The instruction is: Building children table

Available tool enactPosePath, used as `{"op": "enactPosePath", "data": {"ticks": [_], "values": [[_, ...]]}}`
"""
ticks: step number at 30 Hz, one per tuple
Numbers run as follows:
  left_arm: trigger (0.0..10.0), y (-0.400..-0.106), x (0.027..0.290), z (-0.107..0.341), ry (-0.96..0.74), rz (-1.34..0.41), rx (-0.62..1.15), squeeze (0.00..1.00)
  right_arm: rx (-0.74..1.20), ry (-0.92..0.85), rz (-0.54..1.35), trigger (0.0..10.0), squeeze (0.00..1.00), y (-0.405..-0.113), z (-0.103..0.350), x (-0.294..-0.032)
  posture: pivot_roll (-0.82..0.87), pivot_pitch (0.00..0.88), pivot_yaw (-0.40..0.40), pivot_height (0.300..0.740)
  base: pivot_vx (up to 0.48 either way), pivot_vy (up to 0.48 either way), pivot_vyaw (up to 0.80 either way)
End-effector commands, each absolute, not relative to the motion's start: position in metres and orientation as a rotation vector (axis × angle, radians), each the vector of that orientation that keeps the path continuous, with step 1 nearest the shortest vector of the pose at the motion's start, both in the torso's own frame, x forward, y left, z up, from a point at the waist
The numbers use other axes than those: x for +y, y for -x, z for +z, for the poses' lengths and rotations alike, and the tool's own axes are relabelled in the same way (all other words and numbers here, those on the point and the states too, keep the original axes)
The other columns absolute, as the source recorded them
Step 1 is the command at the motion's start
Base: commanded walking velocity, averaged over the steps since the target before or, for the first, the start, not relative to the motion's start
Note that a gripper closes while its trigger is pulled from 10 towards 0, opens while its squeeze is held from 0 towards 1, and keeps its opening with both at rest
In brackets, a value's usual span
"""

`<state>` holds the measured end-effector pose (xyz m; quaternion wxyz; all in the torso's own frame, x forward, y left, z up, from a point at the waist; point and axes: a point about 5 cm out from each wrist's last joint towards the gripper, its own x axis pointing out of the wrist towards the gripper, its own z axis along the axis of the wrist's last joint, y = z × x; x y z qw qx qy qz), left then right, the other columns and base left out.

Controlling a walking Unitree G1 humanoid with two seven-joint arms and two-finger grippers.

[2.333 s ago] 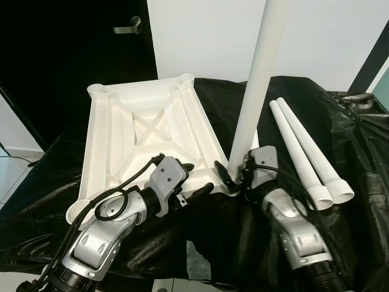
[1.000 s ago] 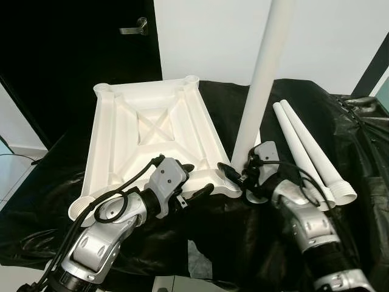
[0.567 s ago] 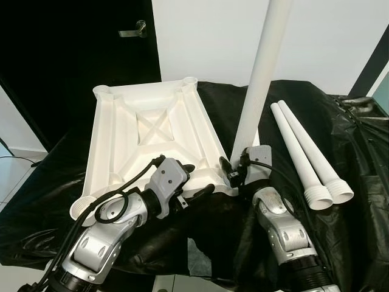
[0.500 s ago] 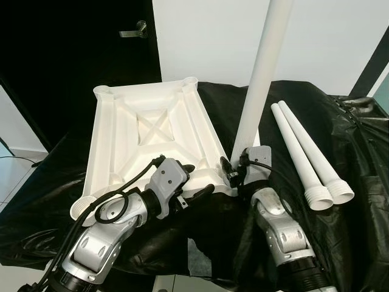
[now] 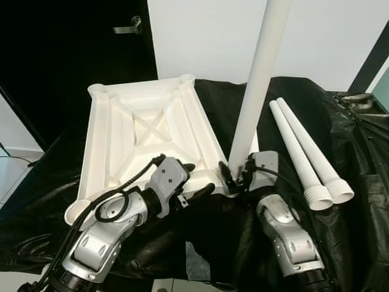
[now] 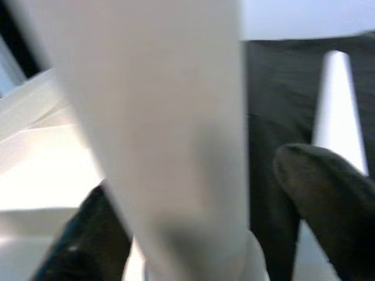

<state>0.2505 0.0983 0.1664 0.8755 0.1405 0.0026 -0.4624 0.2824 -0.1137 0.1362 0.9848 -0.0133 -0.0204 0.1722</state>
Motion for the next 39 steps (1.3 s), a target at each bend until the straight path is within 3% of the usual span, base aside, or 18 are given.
{"op": "enactPosePath", "data": {"ticks": [1, 3, 4, 12, 20, 21, 23, 24, 36, 39], "values": [[10.0, -0.251, 0.099, 0.166, -0.304, -1.009, 0.021, 0.00, -0.054, 0.031, 0.417, 10.0, 1.00, -0.281, 0.137, -0.119, 0.08, 0.000, 0.000, 0.740, 0.000, 0.000, 0.00], [10.0, -0.251, 0.099, 0.166, -0.305, -1.008, 0.021, 0.00, -0.056, 0.050, 0.439, 10.0, 1.00, -0.282, 0.137, -0.122, 0.08, 0.000, 0.000, 0.740, 0.000, 0.000, 0.00], [10.0, -0.252, 0.099, 0.167, -0.306, -1.007, 0.019, 0.00, -0.053, 0.069, 0.493, 10.0, 0.00, -0.282, 0.137, -0.125, 0.07, 0.000, 0.001, 0.740, 0.000, 0.000, 0.00], [10.0, -0.254, 0.100, 0.168, -0.313, -1.005, 0.012, 0.00, -0.027, 0.120, 0.723, 10.0, 0.00, -0.303, 0.140, -0.134, 0.08, 0.000, 0.001, 0.740, 0.000, 0.000, 0.00], [10.0, -0.256, 0.101, 0.170, -0.318, -0.995, 0.005, 0.00, -0.005, 0.206, 0.835, 10.0, 0.00, -0.317, 0.138, -0.130, 0.10, 0.000, -0.008, 0.740, 0.000, 0.000, 0.00], [10.0, -0.255, 0.102, 0.170, -0.319, -0.992, 0.006, 0.00, -0.004, 0.216, 0.843, 6.4, 0.00, -0.318, 0.137, -0.131, 0.10, 0.000, -0.009, 0.740, 0.000, 0.000, 0.00], [10.0, -0.255, 0.103, 0.170, -0.320, -0.990, 0.006, 0.00, -0.005, 0.219, 0.849, 6.4, 0.00, -0.319, 0.137, -0.131, 0.10, 0.000, -0.009, 0.740, 0.000, 0.000, 0.00], [10.0, -0.255, 0.103, 0.170, -0.320, -0.987, 0.007, 0.00, -0.002, 0.222, 0.859, 0.0, 0.00, -0.320, 0.136, -0.132, 0.11, 0.000, -0.014, 0.740, 0.000, 0.000, 0.00], [10.0, -0.252, 0.105, 0.169, -0.318, -0.978, 0.012, 0.00, 0.003, 0.182, 0.812, 0.0, 0.00, -0.315, 0.129, -0.136, 0.11, 0.000, -0.010, 0.740, 0.000, 0.000, 0.00], [10.0, -0.252, 0.105, 0.168, -0.321, -0.984, 0.017, 0.00, 0.007, 0.183, 0.720, 0.0, 0.00, -0.311, 0.126, -0.130, 0.10, 0.000, -0.001, 0.740, 0.000, 0.000, 0.00]]}}
